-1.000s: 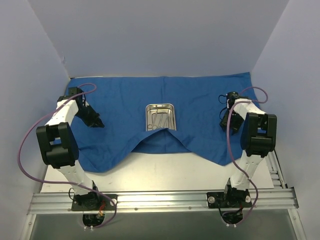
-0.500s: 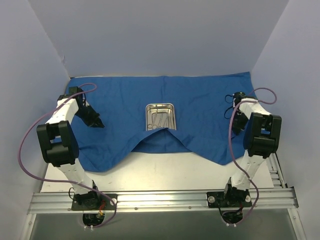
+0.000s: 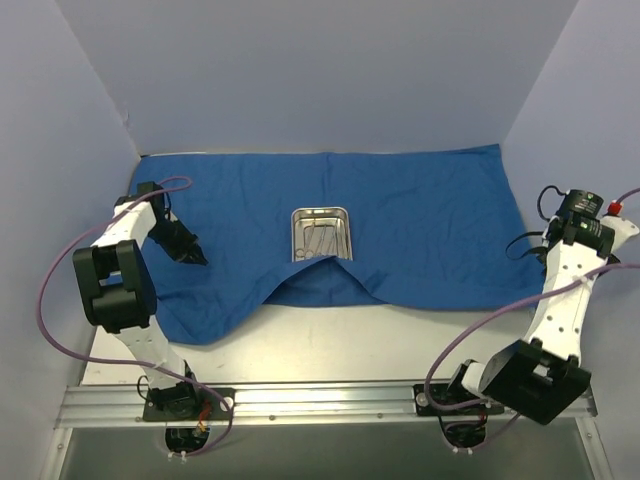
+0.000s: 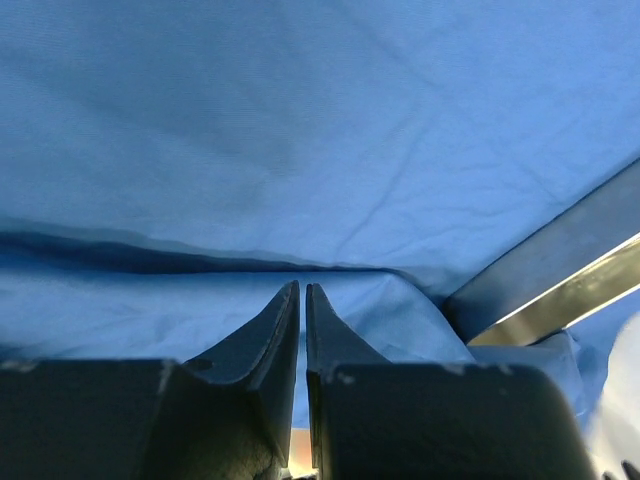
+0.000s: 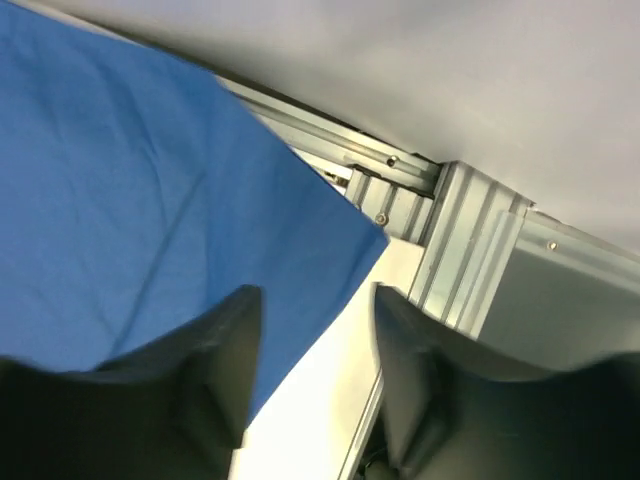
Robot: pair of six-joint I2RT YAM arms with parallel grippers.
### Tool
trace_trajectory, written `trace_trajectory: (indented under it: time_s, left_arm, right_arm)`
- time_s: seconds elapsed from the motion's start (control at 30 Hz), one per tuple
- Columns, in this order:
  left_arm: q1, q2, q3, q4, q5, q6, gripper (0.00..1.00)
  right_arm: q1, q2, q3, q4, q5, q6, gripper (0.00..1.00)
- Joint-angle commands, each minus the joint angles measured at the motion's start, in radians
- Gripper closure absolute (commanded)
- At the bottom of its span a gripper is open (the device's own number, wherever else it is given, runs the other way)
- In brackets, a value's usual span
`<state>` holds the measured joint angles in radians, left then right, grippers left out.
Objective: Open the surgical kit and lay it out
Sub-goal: Open the surgical kit at the center of the board.
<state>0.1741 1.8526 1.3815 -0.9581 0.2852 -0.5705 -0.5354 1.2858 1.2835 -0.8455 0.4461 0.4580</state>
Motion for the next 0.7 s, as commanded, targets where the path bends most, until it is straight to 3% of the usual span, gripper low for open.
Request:
trace_trajectory:
  time_s: [0.0, 0.03, 0.07, 0.17, 0.27, 0.3, 0.5, 0.57, 0.67]
  left_arm:
    - [0.027, -0.039, -0.002, -0.004, -0.008, 0.014, 0.85]
    - [0.037, -0.039, 0.004, -0.007, -0.006, 0.015, 0.85]
    - [0.041, -0.038, 0.010, -0.008, -0.007, 0.017, 0.85]
    - [0.044, -0.033, 0.036, -0.028, -0.046, 0.021, 0.84]
    - [0.064, -0.064, 0.030, -0.034, -0.069, 0.023, 0.81]
    - [0.070, -0.075, 0.025, -0.037, -0.078, 0.023, 0.80]
    - [0.080, -0.139, 0.004, -0.128, -0.263, 0.015, 0.71]
    - [0.093, -0.164, 0.001, -0.180, -0.341, 0.006, 0.70]
    - [0.145, -0.196, -0.024, -0.202, -0.351, 0.003, 0.70]
  right_arm:
    - [-0.009, -0.077, 0.005, -0.127, 0.065, 0.021, 0.49]
    - [-0.020, -0.082, 0.022, -0.132, 0.048, 0.008, 0.40]
    - [-0.020, -0.083, 0.020, -0.138, 0.010, 0.002, 0.37]
    - [-0.011, -0.082, 0.025, -0.113, -0.161, -0.028, 0.31]
    - [0.032, -0.079, 0.040, -0.037, -0.223, 0.002, 0.30]
    - [0.061, -0.057, 0.042, -0.003, -0.286, -0.008, 0.30]
    - [0.357, 0.214, 0.105, 0.118, -0.313, 0.037, 0.38]
    - [0.412, 0.279, 0.120, 0.167, -0.355, 0.039, 0.47]
    - [0.482, 0.391, 0.151, 0.223, -0.443, 0.048, 0.62]
